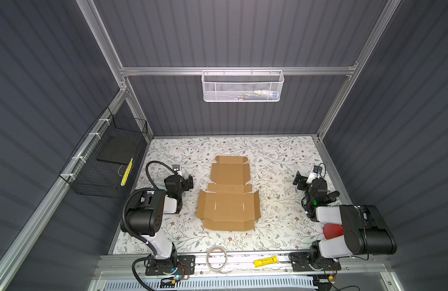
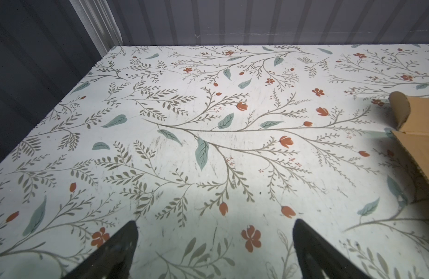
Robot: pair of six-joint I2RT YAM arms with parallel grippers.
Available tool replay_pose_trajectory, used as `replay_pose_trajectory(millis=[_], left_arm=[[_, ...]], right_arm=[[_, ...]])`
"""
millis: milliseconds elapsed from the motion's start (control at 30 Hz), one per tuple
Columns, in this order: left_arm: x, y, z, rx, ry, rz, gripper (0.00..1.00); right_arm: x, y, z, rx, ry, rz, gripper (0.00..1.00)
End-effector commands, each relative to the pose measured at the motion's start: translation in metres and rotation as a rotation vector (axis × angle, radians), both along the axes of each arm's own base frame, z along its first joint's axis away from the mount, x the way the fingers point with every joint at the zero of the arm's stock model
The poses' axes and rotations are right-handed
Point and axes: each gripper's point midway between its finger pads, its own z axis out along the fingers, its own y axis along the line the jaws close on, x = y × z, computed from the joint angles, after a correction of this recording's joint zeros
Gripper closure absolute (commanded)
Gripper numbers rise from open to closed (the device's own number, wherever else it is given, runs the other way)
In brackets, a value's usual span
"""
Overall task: Assemble paper box
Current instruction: Rotate the paper box at the center of the table.
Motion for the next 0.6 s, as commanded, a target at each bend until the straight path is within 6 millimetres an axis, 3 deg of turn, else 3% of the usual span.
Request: replay_pose_trajectory(millis=[0,200,300,467,567], left_arm=[[0.005,0.002,0.0,0.008,-0.004,-0.005,0.0],[0.006,-0.004,0.006,0.007,-0.01,-0.038,0.0],[0.012,-0.01,0.021,0.006,0.045,-0.074,0.0],[0.021,0.004,0.065,0.0,0.087,0.022,0.0],[0.018,0.018,0.088,-0.075,0.104,0.152,0.0]], right_arm=[[0.006,-0.002,0.01,-0.009,-0.03,-0.003,0.01],[0.001,-0.007,0.014,-0.007,-0.054,-0.037,0.01],[-0.012,-0.006,0.02,-0.004,-0.105,-0.03,0.01],[-0.048,-0.012,0.053,-0.004,-0.269,-0.07,0.01],[-0.059,-0.01,0.079,0.048,-0.313,-0.065,0.01]])
